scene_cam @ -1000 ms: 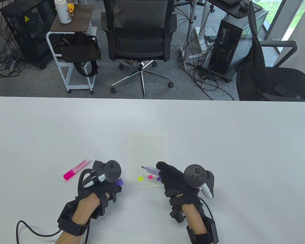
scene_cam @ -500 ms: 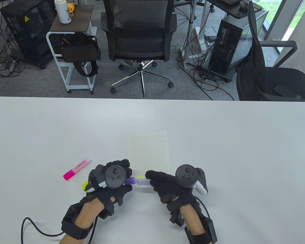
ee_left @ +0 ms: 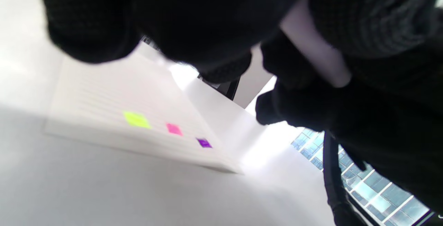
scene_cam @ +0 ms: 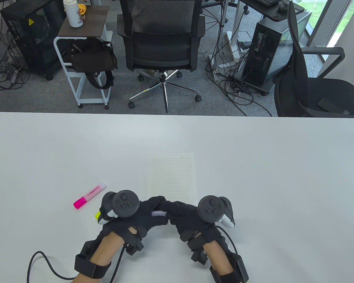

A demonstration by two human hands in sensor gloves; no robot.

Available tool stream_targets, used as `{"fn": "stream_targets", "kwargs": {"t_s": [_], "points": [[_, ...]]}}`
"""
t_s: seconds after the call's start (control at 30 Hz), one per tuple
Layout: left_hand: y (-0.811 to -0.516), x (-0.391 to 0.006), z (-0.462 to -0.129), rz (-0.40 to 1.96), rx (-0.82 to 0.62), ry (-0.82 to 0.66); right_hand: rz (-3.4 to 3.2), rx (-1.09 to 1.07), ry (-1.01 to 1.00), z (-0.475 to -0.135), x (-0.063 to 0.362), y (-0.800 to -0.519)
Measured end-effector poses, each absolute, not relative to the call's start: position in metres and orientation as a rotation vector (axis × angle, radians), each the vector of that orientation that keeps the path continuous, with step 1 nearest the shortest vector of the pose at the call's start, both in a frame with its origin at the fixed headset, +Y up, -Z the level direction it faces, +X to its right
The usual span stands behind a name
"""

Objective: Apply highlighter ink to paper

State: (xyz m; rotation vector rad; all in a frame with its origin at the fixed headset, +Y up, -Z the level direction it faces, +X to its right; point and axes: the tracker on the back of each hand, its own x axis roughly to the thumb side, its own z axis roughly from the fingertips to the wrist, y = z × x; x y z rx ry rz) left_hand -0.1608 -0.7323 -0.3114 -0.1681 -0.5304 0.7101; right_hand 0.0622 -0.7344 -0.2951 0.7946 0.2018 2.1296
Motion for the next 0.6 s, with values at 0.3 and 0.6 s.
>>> {"fn": "stream_targets", "kwargs": {"t_s": [0.3,0.6], "points": [[-0.726,-0.152,-0.302,0.837,-0.01,-0.571,2.106,0.802,0.069,-0.291,0.068,-0.722],[-0.724,-0.152,-0.3,0.865,-0.014,-0.59,2.061,0.834,0.038,-0.29,0.067,-0.719]]}}
